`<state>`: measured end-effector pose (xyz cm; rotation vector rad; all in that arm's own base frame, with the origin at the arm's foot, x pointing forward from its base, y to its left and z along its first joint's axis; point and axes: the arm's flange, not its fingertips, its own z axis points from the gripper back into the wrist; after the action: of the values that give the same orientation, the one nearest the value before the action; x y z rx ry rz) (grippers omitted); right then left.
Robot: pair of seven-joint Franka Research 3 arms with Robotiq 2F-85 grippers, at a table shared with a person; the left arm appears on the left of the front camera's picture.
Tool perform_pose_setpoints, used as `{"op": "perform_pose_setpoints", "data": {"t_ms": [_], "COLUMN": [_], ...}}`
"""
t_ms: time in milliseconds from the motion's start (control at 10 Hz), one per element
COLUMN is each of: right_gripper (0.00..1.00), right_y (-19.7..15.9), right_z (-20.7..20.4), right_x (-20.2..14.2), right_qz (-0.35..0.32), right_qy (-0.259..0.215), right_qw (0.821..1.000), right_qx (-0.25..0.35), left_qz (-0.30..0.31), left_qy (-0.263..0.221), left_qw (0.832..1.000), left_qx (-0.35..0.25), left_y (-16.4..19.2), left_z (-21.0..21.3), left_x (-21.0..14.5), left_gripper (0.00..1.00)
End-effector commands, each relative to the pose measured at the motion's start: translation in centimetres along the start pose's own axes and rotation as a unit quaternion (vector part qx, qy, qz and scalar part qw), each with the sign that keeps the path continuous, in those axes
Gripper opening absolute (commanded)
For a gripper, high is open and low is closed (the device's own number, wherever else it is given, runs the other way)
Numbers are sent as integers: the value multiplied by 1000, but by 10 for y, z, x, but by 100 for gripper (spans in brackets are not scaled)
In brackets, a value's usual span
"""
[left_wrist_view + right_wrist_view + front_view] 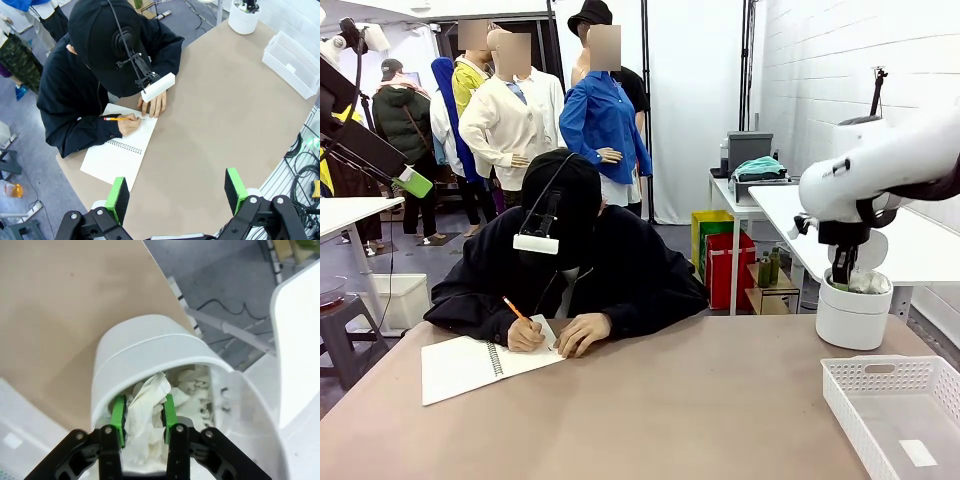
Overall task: Sort the paper based on its condition.
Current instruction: If a person hands you a paper, place it in the Organizing basket , and if it's crumpled, put it in the Trash can.
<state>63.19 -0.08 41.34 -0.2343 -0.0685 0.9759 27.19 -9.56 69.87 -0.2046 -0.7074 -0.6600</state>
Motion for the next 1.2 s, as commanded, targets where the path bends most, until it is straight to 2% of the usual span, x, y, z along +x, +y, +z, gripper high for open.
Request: {"op": "perform_pose_setpoints", "data": {"t_ms": [0, 100, 200, 300, 500, 600, 1100], "right_gripper": [36, 36, 36, 36, 36, 36, 36], "right_y": [24, 32, 33, 31, 25, 20, 20], "right_z": [-32, -43, -49, -54, -48, -8, -8], "right_x": [7, 8, 8, 6, 2, 13, 13], "right_qz": [-19, -18, -10, -18, -47, -14, -14], "right_qy": [24, 35, 42, 43, 34, 19, 19], "right_qw": [999, 998, 999, 999, 998, 999, 999], "right_qx": [-38, -45, -18, 8, 15, -29, -29], "left_qz": [1, 1, 1, 1, 1, 1, 1], "left_qy": [0, 0, 0, 0, 0, 0, 0], "left_qw": [1000, 1000, 1000, 1000, 1000, 1000, 1000], "left_qx": [2, 2, 2, 2, 2, 2, 2], "left_y": [0, 0, 0, 0, 0, 0, 0], "left_z": [1, 1, 1, 1, 1, 1, 1], "left_x": [0, 0, 0, 0, 0, 0, 0], "left_gripper": [100, 100, 100, 100, 100, 100, 100]}}
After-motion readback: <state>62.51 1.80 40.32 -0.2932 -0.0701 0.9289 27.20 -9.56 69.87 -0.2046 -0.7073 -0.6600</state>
